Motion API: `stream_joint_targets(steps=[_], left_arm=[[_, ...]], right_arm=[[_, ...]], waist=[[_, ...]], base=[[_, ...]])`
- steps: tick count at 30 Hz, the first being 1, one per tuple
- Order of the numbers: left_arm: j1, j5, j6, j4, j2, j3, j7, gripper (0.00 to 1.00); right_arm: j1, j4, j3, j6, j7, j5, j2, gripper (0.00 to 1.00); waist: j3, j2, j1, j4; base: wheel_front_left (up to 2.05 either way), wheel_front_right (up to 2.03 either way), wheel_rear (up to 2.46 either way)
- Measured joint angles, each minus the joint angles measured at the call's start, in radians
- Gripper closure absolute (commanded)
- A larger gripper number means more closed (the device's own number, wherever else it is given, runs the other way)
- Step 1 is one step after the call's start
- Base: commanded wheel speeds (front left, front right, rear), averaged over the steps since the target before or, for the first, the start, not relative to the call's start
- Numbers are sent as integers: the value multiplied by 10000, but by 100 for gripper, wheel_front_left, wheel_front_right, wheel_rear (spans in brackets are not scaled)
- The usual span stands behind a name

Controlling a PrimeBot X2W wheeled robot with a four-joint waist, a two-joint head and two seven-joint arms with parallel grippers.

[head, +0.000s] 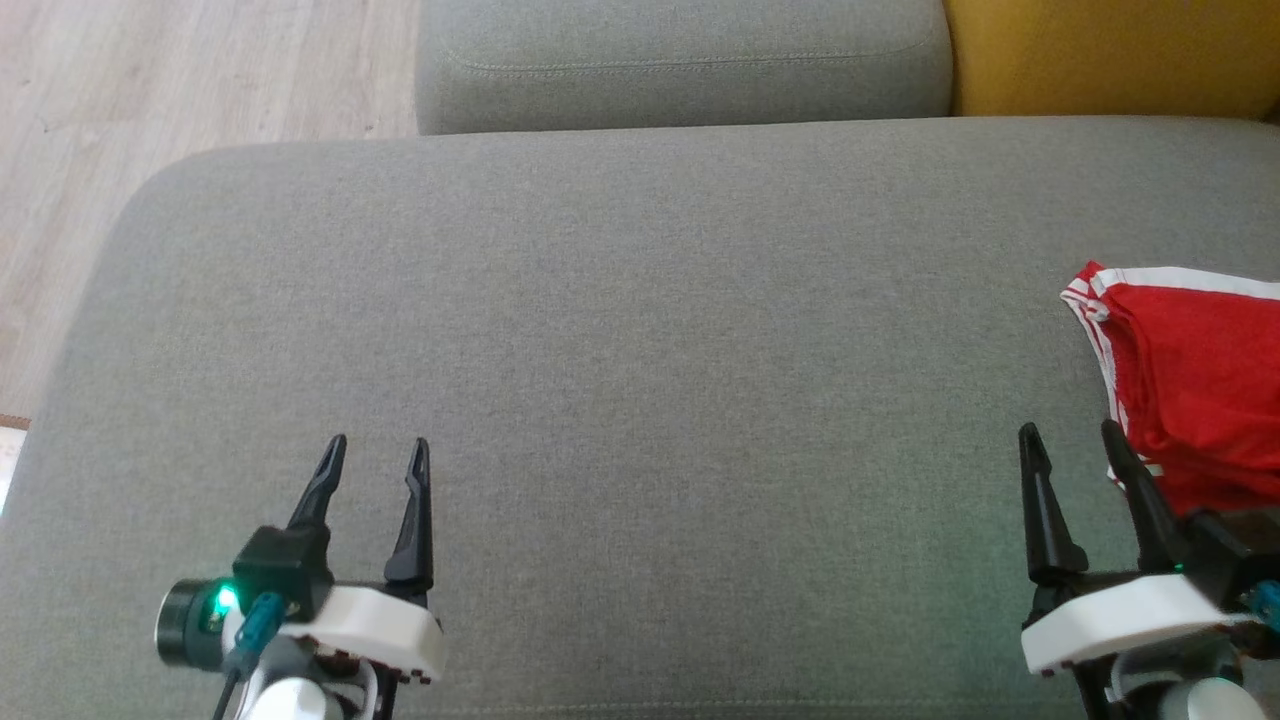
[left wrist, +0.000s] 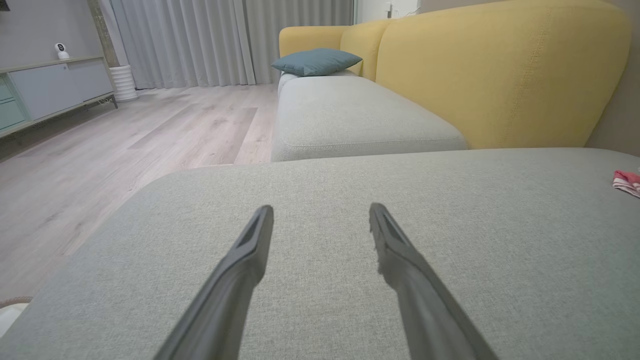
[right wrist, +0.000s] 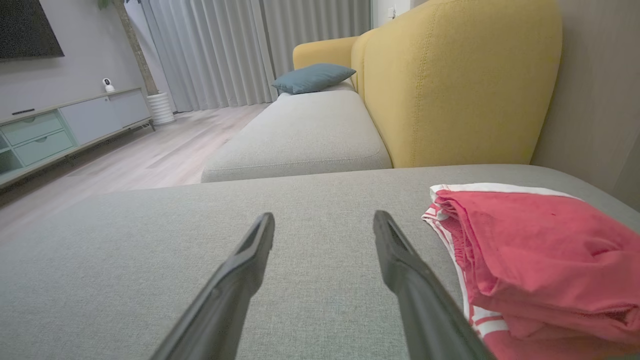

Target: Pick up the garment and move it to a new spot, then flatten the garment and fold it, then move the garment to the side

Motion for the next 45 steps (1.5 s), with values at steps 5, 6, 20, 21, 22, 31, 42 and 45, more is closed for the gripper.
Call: stream_joint_targets(steps=[5, 6, 20, 21, 22, 31, 42, 45], left_arm=[[0, 0, 42, -17, 13, -19, 63, 0], [0, 0, 42, -19, 17, -21, 65, 0], [-3, 0, 199, -46, 86, -75, 65, 0], [-5, 0, 203, -46, 92, -77, 65, 0], [-6, 0, 203, -46, 94, -81, 65, 0], [508, -328, 159, 675, -98, -144, 140, 100], [486, -1605, -144, 694, -176, 44, 334, 100], [469, -1827, -167, 715, -184, 98, 414, 100]], right_arm=[[0, 0, 2, 0, 0, 138, 0, 0], [0, 2, 2, 2, 0, 138, 0, 0], [-24, 138, 151, 2, -2, 234, 0, 0], [-31, 155, 165, 0, -4, 234, 0, 0], [-35, 174, 176, 0, -4, 238, 0, 0], [240, 1020, 215, 0, 0, 546, 6, 100], [184, 1149, 217, 0, 44, 1879, 4, 100], [176, 1187, 215, 2, 46, 2113, 4, 100]], waist=[[22, 0, 0, 20], [21, 0, 0, 25], [47, 0, 0, -26], [50, 0, 0, -30], [51, 0, 0, -30], [53, 0, 0, -34], [36, 0, 0, -63], [32, 0, 0, -68]], base=[[0, 0, 0], [0, 0, 0], [0, 0, 0], [0, 0, 0], [0, 0, 0], [0, 0, 0], [0, 0, 0], [0, 0, 0]])
